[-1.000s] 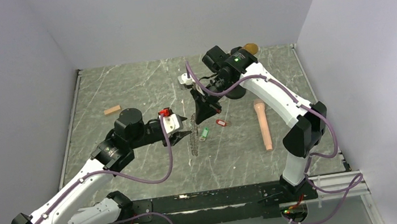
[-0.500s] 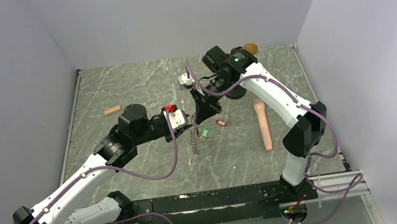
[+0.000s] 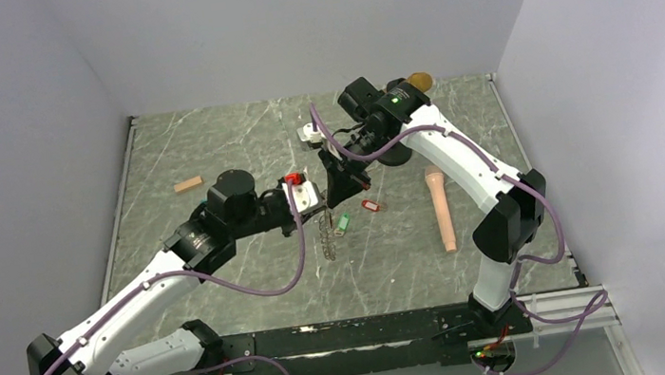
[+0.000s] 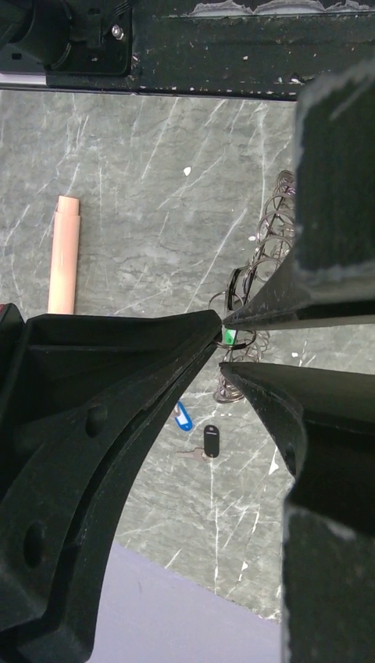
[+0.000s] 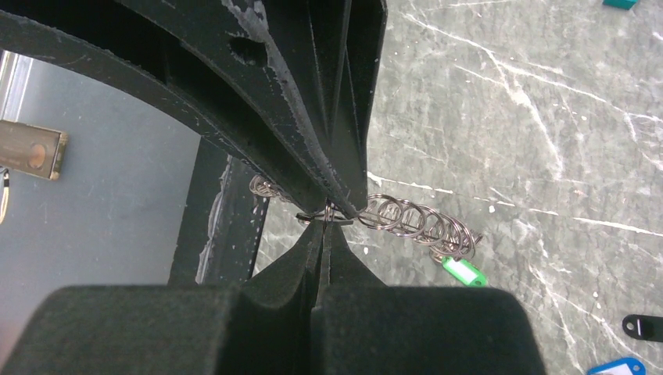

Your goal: Put the keys on the keyring

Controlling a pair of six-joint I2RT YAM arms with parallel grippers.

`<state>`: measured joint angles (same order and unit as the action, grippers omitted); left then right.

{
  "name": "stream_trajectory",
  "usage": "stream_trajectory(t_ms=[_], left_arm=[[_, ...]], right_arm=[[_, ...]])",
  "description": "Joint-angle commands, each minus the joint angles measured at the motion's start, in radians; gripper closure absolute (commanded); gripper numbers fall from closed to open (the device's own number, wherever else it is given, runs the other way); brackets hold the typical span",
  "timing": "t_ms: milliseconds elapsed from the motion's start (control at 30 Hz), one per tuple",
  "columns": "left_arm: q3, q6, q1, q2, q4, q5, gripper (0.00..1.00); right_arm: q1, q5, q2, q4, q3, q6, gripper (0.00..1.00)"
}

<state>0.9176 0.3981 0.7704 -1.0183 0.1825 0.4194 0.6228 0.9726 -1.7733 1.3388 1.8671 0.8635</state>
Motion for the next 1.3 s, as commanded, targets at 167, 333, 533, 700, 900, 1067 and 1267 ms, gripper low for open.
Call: stream_trajectory(t_ms=[167,333,533,700,900,1067,1267], left_arm=[[0.068,0.012,0.007,-0.021,0.051,0.027,0.98],[0.053,0.0,0.007,-0.01,0.044,0.008,1.0],[-0.031,-0.108,-0.002,0.055,-0.105,0.005,1.0],[-0.118,-0.285,-0.018,0.095,-0.3,0.033,1.0],[-0.198,-0.435,-0.038,0.134,-0.478,0.012,1.0],[-0.265,-0.546,-0.056,0.147,-0.614,-0.011,1.0],[-0.323,-0.641,-0.057,0.14,-0.74,-0.071,1.0]], right_arm=[[0.005,0.031,0.01,-0.003,0.024,-0.002,1.0],[0.012,0.04,0.013,0.008,0.029,0.013,1.0],[0.012,0.074,0.023,0.011,0.026,0.022,0.93],[0.012,0.106,0.026,0.024,0.039,0.03,0.91],[0.012,0.106,0.039,0.017,0.028,0.029,0.91],[0.012,0.113,0.042,0.017,0.028,0.031,0.9],[0.011,0.114,0.043,0.012,0.021,0.028,0.87]])
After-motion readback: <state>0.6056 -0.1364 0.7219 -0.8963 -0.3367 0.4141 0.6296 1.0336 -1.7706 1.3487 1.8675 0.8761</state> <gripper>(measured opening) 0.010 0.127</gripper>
